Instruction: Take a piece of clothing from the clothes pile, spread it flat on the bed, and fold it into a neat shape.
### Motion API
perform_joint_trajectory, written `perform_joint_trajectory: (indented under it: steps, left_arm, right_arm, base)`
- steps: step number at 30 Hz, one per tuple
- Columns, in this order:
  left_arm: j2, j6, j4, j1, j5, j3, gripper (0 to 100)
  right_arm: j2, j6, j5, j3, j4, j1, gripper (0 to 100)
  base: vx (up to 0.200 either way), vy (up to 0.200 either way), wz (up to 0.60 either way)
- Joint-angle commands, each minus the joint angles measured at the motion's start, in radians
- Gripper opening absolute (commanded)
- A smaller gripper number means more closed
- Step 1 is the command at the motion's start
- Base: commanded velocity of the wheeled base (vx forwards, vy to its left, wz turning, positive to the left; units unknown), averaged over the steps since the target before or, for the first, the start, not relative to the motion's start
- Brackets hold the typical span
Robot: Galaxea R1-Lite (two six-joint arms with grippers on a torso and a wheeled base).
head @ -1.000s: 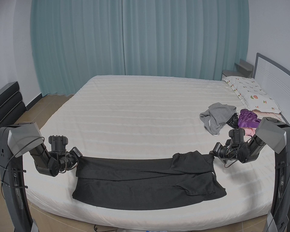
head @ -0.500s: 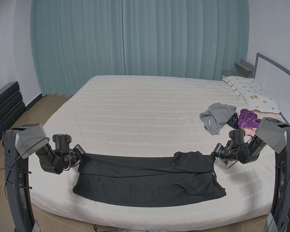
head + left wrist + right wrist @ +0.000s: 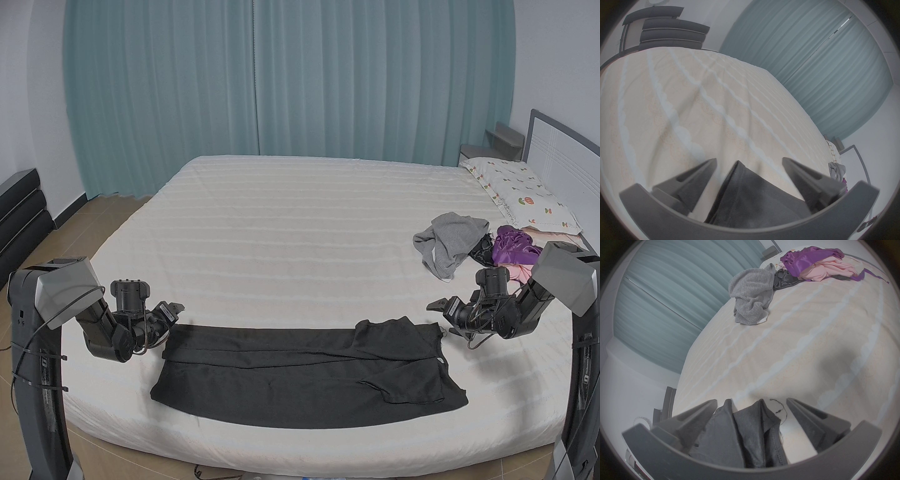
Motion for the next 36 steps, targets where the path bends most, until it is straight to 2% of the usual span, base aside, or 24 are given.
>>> perform_joint_trajectory:
  steps: [1, 2, 3, 6, 9, 11, 13, 14, 18, 23, 27, 33, 36]
  left_arm:
    - [-0.034, -0.007, 0.000, 0.008, -0.003, 0.041, 100]
    - [-0.034, -0.007, 0.000, 0.008, -0.003, 0.041, 100]
    - [-0.104, -0.016, -0.002, 0.019, -0.013, 0.125, 100]
    - [-0.195, -0.035, -0.003, 0.024, -0.023, 0.234, 100]
    - [-0.243, -0.053, -0.010, 0.025, -0.035, 0.286, 100]
    - [-0.273, -0.090, -0.016, 0.021, -0.046, 0.348, 100]
    - [-0.276, -0.094, -0.016, 0.018, -0.046, 0.365, 100]
    - [-0.282, -0.099, -0.016, 0.012, -0.049, 0.400, 100]
    - [-0.298, -0.105, -0.031, -0.016, -0.047, 0.475, 100]
    - [-0.310, -0.114, -0.085, -0.031, -0.047, 0.556, 100]
    - [-0.307, -0.113, -0.097, -0.039, -0.050, 0.601, 100]
    - [-0.293, -0.101, -0.138, -0.064, -0.046, 0.635, 100]
    - [-0.287, -0.099, -0.145, -0.073, -0.032, 0.636, 100]
  right_arm:
    - [-0.103, 0.013, 0.031, 0.078, 0.000, 0.003, 100]
    - [-0.103, 0.013, 0.031, 0.078, 0.000, 0.003, 100]
    - [-0.146, 0.038, 0.060, 0.131, -0.002, 0.010, 100]
    - [-0.200, 0.043, 0.067, 0.226, -0.011, 0.010, 100]
    - [-0.230, 0.043, 0.073, 0.319, -0.065, 0.005, 100]
    - [-0.261, 0.050, 0.073, 0.444, -0.188, -0.001, 100]
    - [-0.267, 0.059, 0.073, 0.492, -0.241, -0.001, 100]
    - [-0.281, 0.079, 0.073, 0.578, -0.338, 0.000, 100]
    - [-0.289, 0.124, 0.073, 0.710, -0.499, 0.010, 100]
    - [-0.275, 0.141, 0.077, 0.770, -0.573, 0.013, 100]
    - [-0.269, 0.190, 0.077, 0.779, -0.577, 0.028, 100]
    - [-0.269, 0.198, 0.077, 0.805, -0.579, 0.040, 100]
    - [-0.269, 0.198, 0.077, 0.806, -0.579, 0.042, 100]
  base:
    - [0.000, 0.000, 0.00]
    - [0.000, 0.000, 0.00]
    - [0.000, 0.000, 0.00]
    - [0.000, 0.000, 0.00]
    - [0.000, 0.000, 0.00]
    - [0.000, 0.000, 0.00]
    - [0.000, 0.000, 0.00]
    - [0.000, 0.000, 0.00]
    - [0.000, 0.000, 0.00]
    - [-0.080, 0.000, 0.00]
    - [-0.200, 0.000, 0.00]
    - [-0.200, 0.000, 0.00]
    - [0.000, 0.000, 0.00]
